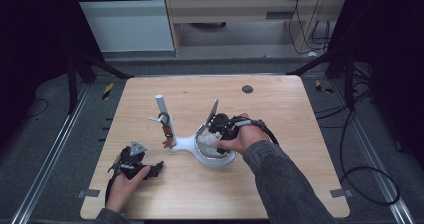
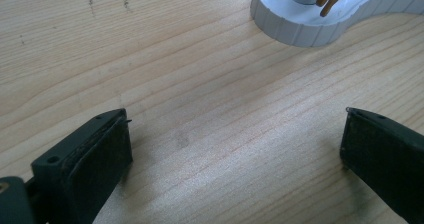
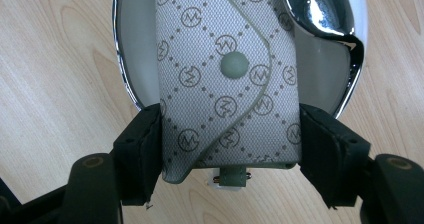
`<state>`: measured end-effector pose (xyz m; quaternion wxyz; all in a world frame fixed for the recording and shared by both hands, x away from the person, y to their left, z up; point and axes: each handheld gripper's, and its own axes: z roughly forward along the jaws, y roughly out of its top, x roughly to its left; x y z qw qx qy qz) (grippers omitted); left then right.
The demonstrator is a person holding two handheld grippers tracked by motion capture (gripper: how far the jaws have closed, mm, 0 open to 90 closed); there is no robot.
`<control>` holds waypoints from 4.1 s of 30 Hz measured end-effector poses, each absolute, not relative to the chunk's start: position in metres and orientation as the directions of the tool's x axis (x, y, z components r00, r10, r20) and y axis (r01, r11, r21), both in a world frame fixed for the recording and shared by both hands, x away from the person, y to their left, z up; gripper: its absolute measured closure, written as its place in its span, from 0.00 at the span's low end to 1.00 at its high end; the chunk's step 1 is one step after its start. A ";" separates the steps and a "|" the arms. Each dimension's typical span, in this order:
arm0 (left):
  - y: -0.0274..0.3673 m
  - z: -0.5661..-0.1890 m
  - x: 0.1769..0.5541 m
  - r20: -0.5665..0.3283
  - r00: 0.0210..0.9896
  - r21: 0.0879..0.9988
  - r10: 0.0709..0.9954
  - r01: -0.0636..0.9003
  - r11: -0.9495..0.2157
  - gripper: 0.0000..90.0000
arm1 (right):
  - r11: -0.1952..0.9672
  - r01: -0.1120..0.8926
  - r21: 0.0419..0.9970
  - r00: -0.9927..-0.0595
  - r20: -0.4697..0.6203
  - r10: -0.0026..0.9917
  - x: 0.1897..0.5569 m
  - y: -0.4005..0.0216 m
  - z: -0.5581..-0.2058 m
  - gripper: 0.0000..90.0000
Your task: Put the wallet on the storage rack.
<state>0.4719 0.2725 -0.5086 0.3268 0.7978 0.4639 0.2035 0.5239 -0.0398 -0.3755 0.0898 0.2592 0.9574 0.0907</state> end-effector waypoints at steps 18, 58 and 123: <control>0.272 -0.509 0.472 0.020 0.488 0.712 0.873 0.606 -0.355 0.00 | 0.814 0.500 0.297 -0.836 -0.082 0.543 0.518 -0.036 -0.370 0.26; 0.272 -0.509 0.472 0.020 0.488 0.714 0.872 0.604 -0.354 0.00 | 0.782 0.498 0.375 -0.829 -0.058 0.556 0.508 -0.049 -0.360 0.26; 0.272 -0.509 0.471 0.020 0.488 0.712 0.872 0.605 -0.356 0.00 | 0.550 0.475 0.687 -0.686 -0.103 0.720 0.500 -0.141 -0.338 0.07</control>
